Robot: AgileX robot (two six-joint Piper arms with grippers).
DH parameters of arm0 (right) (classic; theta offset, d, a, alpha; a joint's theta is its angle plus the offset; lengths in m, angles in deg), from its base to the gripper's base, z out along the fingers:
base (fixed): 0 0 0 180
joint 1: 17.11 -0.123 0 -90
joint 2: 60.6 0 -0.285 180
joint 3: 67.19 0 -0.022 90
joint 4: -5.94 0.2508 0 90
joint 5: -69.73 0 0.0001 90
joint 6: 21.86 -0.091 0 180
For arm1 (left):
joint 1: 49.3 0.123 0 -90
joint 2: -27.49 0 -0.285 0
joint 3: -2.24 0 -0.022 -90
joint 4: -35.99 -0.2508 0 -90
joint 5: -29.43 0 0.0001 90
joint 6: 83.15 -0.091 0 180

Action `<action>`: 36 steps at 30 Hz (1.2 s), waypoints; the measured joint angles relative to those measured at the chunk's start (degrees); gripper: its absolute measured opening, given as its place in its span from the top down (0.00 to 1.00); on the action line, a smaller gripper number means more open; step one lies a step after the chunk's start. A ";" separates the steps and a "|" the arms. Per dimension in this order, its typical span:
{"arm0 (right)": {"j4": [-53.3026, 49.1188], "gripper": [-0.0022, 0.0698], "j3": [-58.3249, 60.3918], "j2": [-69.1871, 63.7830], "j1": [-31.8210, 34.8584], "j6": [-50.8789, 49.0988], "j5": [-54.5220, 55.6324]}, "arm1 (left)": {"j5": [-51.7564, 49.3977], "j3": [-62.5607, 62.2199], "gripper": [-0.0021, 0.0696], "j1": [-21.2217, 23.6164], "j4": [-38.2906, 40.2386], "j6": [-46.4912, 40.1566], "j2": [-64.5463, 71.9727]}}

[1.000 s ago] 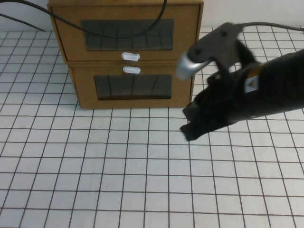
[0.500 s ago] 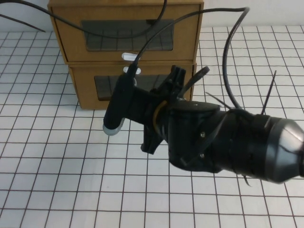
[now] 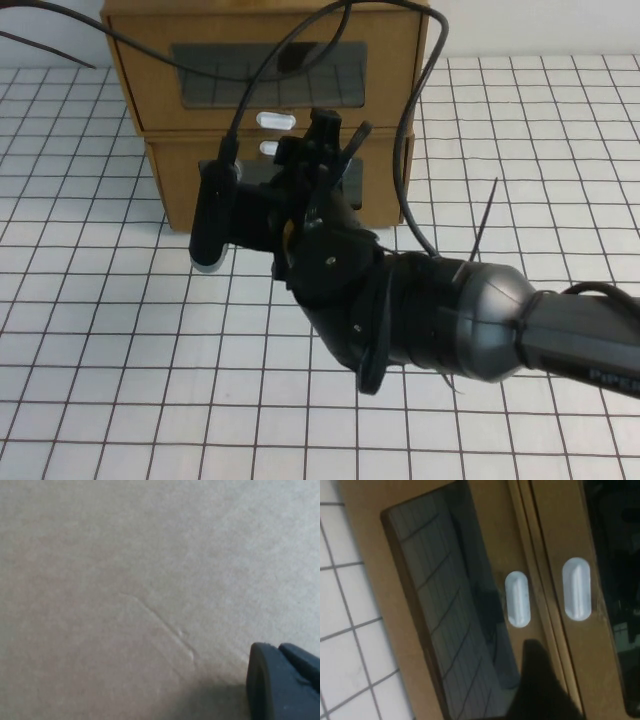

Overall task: Open the shoe box
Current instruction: 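Pull the top drawer of the cardboard box fully open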

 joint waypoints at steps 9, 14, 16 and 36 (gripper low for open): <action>-0.53 0.47 -6.28 -4.74 1.19 -0.33 -1.56 | -0.12 0.00 0.97 0.00 0.00 0.12 0.00; -0.53 0.46 -7.82 -6.43 2.39 0.65 -0.79 | -0.12 0.00 0.97 0.00 0.00 0.12 0.00; -0.53 0.46 -8.55 -6.96 2.77 0.77 -0.52 | -0.12 0.00 0.97 0.00 0.00 0.12 0.00; -0.77 0.46 -14.46 -11.79 5.65 1.94 4.35 | -0.12 0.00 0.97 0.00 0.00 0.23 0.00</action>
